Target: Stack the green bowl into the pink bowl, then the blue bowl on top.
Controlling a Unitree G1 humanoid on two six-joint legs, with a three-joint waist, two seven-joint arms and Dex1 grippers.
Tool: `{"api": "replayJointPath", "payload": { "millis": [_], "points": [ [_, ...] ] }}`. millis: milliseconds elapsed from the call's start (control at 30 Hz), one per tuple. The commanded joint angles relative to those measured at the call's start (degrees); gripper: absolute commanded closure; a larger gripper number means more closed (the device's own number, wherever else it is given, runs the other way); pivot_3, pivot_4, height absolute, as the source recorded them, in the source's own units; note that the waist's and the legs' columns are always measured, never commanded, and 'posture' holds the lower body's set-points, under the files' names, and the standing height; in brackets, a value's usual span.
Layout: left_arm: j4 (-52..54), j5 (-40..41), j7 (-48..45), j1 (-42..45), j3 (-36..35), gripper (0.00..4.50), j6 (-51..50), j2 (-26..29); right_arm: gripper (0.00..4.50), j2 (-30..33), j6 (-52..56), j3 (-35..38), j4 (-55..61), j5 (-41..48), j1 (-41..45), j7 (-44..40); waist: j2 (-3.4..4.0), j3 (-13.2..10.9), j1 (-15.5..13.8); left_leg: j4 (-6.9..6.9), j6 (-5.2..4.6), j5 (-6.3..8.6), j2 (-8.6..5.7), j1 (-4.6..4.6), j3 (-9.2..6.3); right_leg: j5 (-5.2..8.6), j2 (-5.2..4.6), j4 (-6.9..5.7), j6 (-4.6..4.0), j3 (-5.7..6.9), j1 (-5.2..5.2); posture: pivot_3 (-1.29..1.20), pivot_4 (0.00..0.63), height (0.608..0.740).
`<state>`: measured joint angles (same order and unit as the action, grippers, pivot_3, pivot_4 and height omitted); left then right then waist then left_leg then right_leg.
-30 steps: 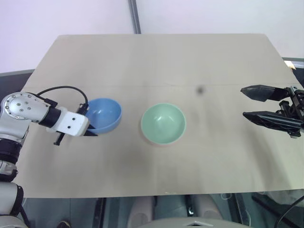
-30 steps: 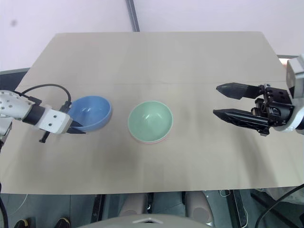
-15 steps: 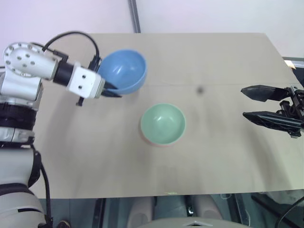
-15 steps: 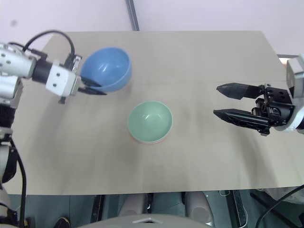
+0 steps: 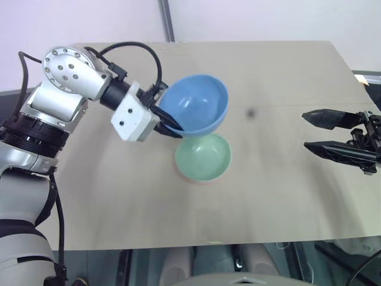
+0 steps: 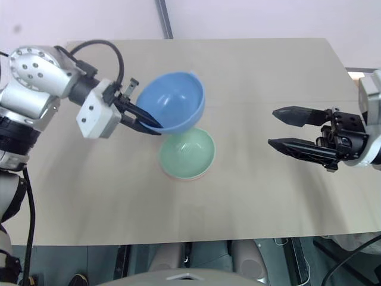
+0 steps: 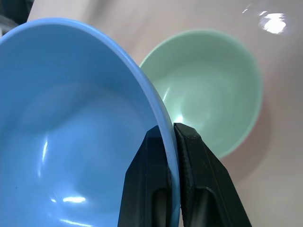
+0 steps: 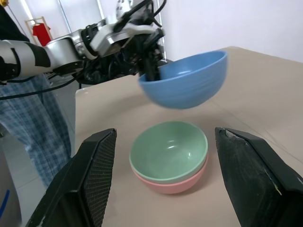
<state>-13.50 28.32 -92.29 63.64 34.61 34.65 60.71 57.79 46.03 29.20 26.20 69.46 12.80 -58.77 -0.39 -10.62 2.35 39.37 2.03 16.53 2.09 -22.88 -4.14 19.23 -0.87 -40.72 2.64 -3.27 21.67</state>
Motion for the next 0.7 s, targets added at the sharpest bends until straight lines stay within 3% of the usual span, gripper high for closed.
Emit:
{"api": "replayJointPath", "payload": {
  "millis": [33,133,233,367,400,433,600,700],
  "points": [
    [2.69,2.48,-0.21,-0.04,1.93,4.44,1.33,2.86,0.82,0.84,-0.55,3.27,1.67,0.71,-0.27,0.25,0.0,0.0,0.0,0.0,0.0,0.0,0.0,0.0,-0.01,0.0,0.0,0.0,0.0,0.0,0.0,0.0,0.15,0.74],
    [2.53,2.45,-0.21,-1.1,3.68,4.44,3.06,4.14,0.82,0.69,-0.54,3.63,2.07,0.89,-0.71,0.55,0.0,0.0,0.08,0.0,0.0,0.0,0.0,0.03,0.01,0.0,0.02,-0.01,0.0,-0.01,0.0,0.0,0.15,0.74],
    [1.4,1.65,-0.21,-1.49,3.64,3.33,4.48,3.62,0.82,0.62,-0.68,3.77,2.27,0.99,-0.99,0.73,0.01,0.0,0.01,0.0,0.0,0.0,0.01,0.04,0.01,0.0,0.02,-0.02,0.0,-0.01,0.0,0.0,0.15,0.74],
    [-1.28,-0.12,-0.21,-1.13,2.93,1.41,5.82,2.49,0.82,0.65,-0.77,3.76,2.25,0.99,-0.95,0.81,0.0,0.0,-0.05,0.01,-0.01,0.0,-0.01,0.02,0.01,0.0,0.01,-0.01,0.0,-0.01,-0.02,0.0,0.15,0.74],
    [-2.25,-0.56,-0.21,-1.16,2.55,0.76,6.46,1.88,0.82,0.68,-0.81,3.66,2.12,0.91,-0.83,0.79,0.0,0.0,-0.04,0.02,-0.01,0.0,-0.01,0.02,0.01,0.0,0.01,-0.01,0.0,-0.01,-0.02,0.0,0.15,0.74],
    [-3.24,-0.98,-0.21,-1.12,2.4,0.43,6.99,1.39,0.82,0.68,-0.85,3.54,1.99,0.87,-0.67,0.76,0.0,0.0,-0.04,0.02,-0.01,0.0,-0.01,0.02,0.02,0.0,0.01,-0.01,0.0,-0.01,-0.01,0.0,0.15,0.74],
    [-7.68,-1.71,-0.21,0.51,-0.65,0.43,5.48,-0.75,0.82,0.7,-0.99,2.99,1.66,0.64,-0.16,0.59,0.0,-0.01,-0.01,0.02,-0.01,0.0,-0.01,0.02,0.01,0.0,0.01,-0.01,0.0,0.0,-0.01,0.0,0.15,0.74],
    [-10.28,-0.5,-0.21,1.77,-6.14,0.43,-2.06,-1.75,0.82,0.75,-0.75,3.19,1.87,0.96,-0.38,0.56,-0.01,-0.01,0.01,0.02,-0.01,0.0,-0.01,0.0,0.0,0.0,0.02,-0.01,0.0,0.01,0.0,0.0,0.15,0.74]
  ]
}}
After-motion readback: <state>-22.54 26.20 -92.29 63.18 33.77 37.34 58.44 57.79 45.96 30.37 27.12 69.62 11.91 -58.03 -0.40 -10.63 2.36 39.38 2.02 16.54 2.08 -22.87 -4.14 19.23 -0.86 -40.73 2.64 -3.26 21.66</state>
